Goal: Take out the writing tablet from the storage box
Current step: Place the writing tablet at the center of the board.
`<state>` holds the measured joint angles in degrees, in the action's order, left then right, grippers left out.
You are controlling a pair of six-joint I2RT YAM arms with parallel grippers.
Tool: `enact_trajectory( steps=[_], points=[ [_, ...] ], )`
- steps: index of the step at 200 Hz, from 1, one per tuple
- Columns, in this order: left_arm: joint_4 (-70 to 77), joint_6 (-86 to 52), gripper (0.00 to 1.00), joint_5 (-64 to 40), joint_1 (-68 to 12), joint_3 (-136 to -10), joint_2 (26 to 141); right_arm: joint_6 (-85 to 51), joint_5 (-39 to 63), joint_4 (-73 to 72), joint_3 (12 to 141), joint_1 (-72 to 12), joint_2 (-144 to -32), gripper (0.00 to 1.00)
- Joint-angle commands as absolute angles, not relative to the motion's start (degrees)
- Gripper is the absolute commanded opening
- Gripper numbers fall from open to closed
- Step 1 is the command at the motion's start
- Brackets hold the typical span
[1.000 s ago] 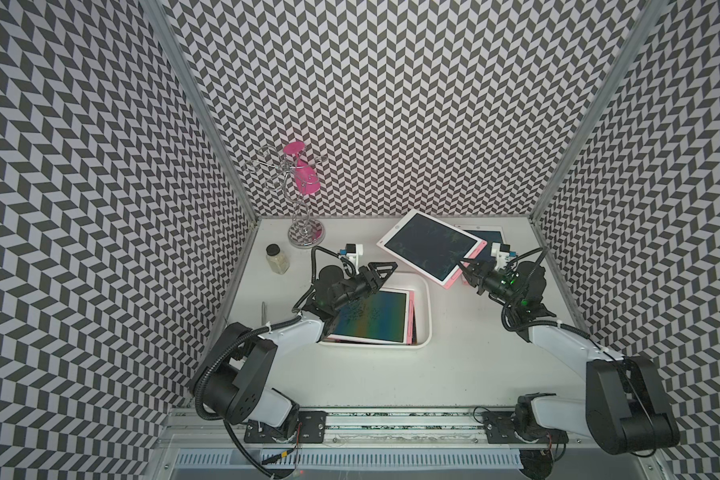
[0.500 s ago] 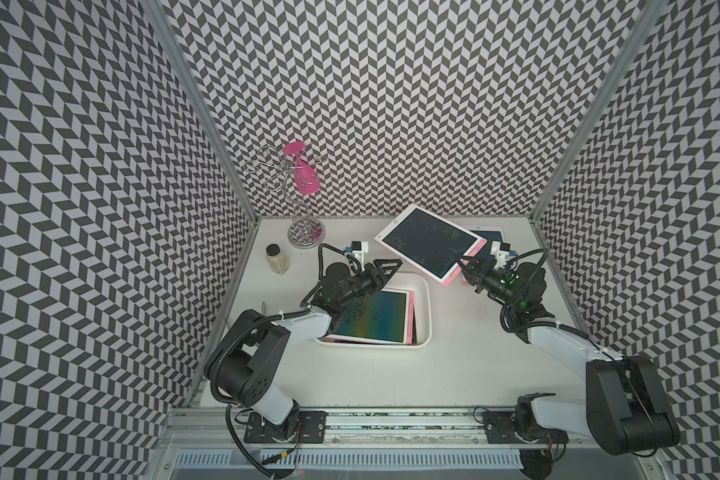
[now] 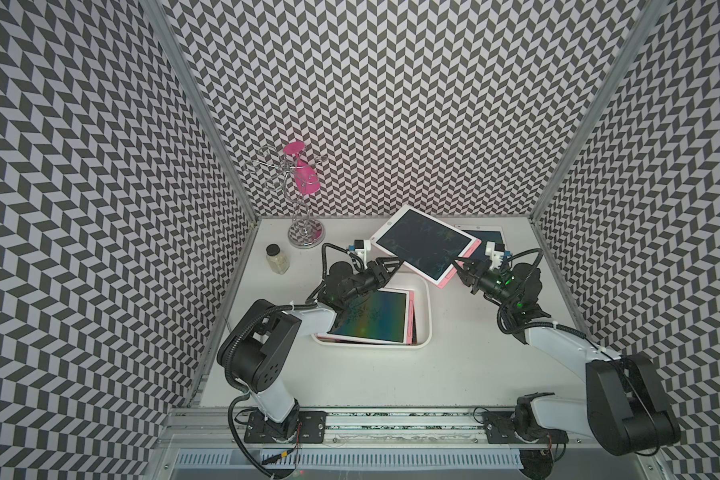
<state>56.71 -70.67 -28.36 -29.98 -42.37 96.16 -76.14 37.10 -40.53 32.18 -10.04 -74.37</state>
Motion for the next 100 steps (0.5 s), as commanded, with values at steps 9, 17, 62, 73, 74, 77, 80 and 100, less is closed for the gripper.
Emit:
enact_trajectory(
  steps=[9,17,62,73,74,77,80,100],
  points=[
    [62.1,-71.9,0.51,-28.4,-30.0,-44.8,96.8,-76.9,36.0,-48.7,32.0,-11.5,-75.1,0.0],
    [62.4,-72.1,0.5,-28.3,-30.0,-45.1,97.1,-77.0,35.9,-49.2,31.8,-11.8,-75.3,0.0],
    [65.2,-73.4,0.39,-28.7,-30.8,-47.4,99.8,-77.6,35.2,-52.1,30.8,-13.3,-77.1,0.0],
    [66.2,-73.8,0.37,-28.7,-30.8,-47.5,100.4,-78.0,35.3,-52.9,30.6,-13.4,-77.4,0.0],
    [66.3,-73.8,0.37,-28.7,-30.8,-47.5,100.5,-78.0,35.3,-53.0,30.5,-13.4,-77.4,0.0],
    [66.7,-74.0,0.37,-28.7,-30.8,-47.5,100.6,-78.1,35.2,-53.1,30.4,-13.4,-77.4,0.0],
    [66.9,-74.0,0.36,-28.7,-30.8,-47.5,100.8,-78.2,35.2,-53.4,30.3,-13.4,-77.5,0.0],
    [68.0,-74.2,0.33,-28.4,-30.9,-48.0,101.4,-78.2,35.1,-53.6,29.7,-13.5,-77.5,0.0]
  ],
)
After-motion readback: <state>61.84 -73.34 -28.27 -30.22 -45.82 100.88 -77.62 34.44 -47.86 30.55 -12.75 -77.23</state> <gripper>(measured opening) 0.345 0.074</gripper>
